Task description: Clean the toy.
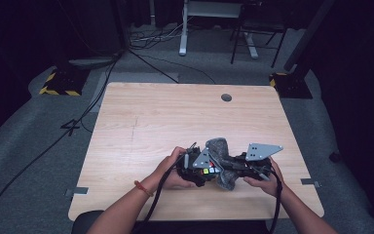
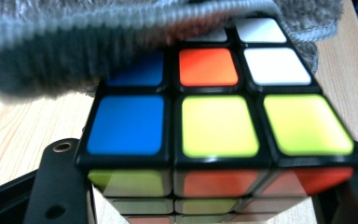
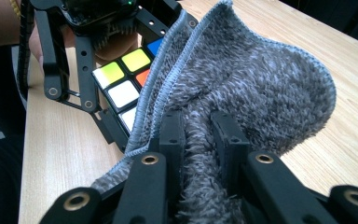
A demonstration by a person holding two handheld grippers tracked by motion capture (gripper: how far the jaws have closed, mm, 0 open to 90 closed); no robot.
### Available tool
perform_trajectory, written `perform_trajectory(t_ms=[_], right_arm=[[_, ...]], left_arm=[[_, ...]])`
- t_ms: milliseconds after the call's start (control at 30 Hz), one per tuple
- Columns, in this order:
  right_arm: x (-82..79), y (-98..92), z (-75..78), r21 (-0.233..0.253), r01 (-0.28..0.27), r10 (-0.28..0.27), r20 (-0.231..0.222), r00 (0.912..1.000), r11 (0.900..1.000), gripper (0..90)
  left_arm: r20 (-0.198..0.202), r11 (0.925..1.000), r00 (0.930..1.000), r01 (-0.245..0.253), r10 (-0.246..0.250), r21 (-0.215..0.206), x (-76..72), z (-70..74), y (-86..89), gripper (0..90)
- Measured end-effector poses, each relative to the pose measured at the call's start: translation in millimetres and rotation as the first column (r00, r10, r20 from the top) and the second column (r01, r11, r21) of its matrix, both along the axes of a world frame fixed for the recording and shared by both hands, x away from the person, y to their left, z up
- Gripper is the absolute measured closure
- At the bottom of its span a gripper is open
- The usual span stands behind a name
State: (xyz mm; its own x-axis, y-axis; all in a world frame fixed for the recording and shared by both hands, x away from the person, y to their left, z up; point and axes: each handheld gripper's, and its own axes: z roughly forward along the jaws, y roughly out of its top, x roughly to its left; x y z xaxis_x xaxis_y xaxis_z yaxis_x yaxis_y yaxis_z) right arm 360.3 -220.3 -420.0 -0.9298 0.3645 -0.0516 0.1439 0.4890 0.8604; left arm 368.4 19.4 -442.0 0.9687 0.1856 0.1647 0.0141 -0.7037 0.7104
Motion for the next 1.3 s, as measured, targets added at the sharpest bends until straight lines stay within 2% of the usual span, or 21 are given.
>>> perform_trajectory(t_ms=[133, 267, 367, 400, 433, 500, 600, 700, 833, 967, 1100, 1200, 1267, 1300], right_arm=[[0.0, -0.7, 1.4, 0.022, -0.002, 0.002, -0.003, 1.0, 1.0, 75.9], [3.9, -1.4, -0.8, -0.016, 0.032, -0.032, 0.01, 0.9994, 0.999, 75.7], [12.2, -4.8, -9.4, -0.055, 0.071, -0.072, -0.019, 0.9972, 0.996, 75.6], [17.1, -7.1, -15.0, -0.051, 0.071, -0.074, -0.058, 0.9956, 0.996, 75.6], [17.1, -7.1, -15.0, -0.051, 0.071, -0.074, -0.058, 0.9956, 0.996, 75.6], [18.0, -6.8, -16.9, -0.032, 0.04, -0.043, -0.087, 0.9953, 0.999, 75.5], [14.2, -2.8, -15.6, 0.002, -0.01, 0.01, -0.102, 0.9947, 1.0, 75.5], [10.4, -0.2, -14.7, -0.014, -0.014, 0.013, -0.083, 0.9965, 1.0, 75.6], [10.5, -2.7, -13.1, 0.019, -0.013, 0.014, -0.089, 0.996, 1.0, 75.7], [10.5, -2.7, -12.7, 0.005, -0.007, 0.007, -0.08, 0.9968, 1.0, 75.7], [16.0, -4.2, -17.2, -0.015, 0.017, -0.018, -0.113, 0.9934, 1.0, 75.7], [17.2, -3.8, -19.5, -0.024, 0.013, -0.016, -0.128, 0.9917, 1.0, 75.7], [16.5, -2.3, -19.3, -0.033, 0.013, -0.017, -0.127, 0.9917, 0.999, 75.7], [16.2, -2.1, -19.3, -0.025, 0.006, -0.009, -0.133, 0.991, 1.0, 75.7]], left_arm=[[0.005, 1.0, 1.0, -0.001, 0.001, -0.004, 0.9, 1.0, 1.1, 32.9], [0.01, 0.9993, 0.9999, 0.005, -0.005, -0.038, 1.9, 3.7, 2.6, 33.2], [0.016, 0.9991, 0.9999, 0.002, -0.002, -0.042, 0.3, 5.1, 2.0, 33.2], [0.015, 0.9992, 0.9999, 0.001, 0.0, -0.041, 0.3, 5.0, 2.0, 33.1], [0.017, 0.9993, 0.9998, -0.004, 0.004, -0.037, 0.4, 4.5, 1.5, 33.1], [0.009, 0.9994, 0.9998, -0.016, 0.016, -0.032, 0.8, 3.1, 1.0, 33.1], [0.005, 0.9999, 0.9999, -0.013, 0.013, -0.002, 1.3, -0.1, -2.0, 33.0], [-0.004, 0.9999, 0.9999, -0.01, 0.01, -0.009, 1.6, -0.8, -1.5, 32.9], [-0.031, 0.9997, 0.9994, -0.013, 0.013, -0.019, 4.3, -1.0, -0.3, 32.7], [-0.055, 0.9992, 0.9984, -0.014, 0.012, -0.037, 6.3, -1.3, 0.7, 33.0], [-0.05, 0.9977, 0.9987, -0.008, 0.004, -0.067, 5.9, 0.8, 1.5, 33.1], [-0.038, 0.999, 0.9992, 0.006, -0.007, -0.045, 4.5, 1.6, 0.2, 33.1], [-0.058, 0.998, 0.9982, 0.009, -0.012, -0.062, 5.8, 0.8, 0.8, 33.1], [-0.056, 0.9983, 0.9983, 0.01, -0.013, -0.057, 6.0, 0.4, 0.2, 33.1]])
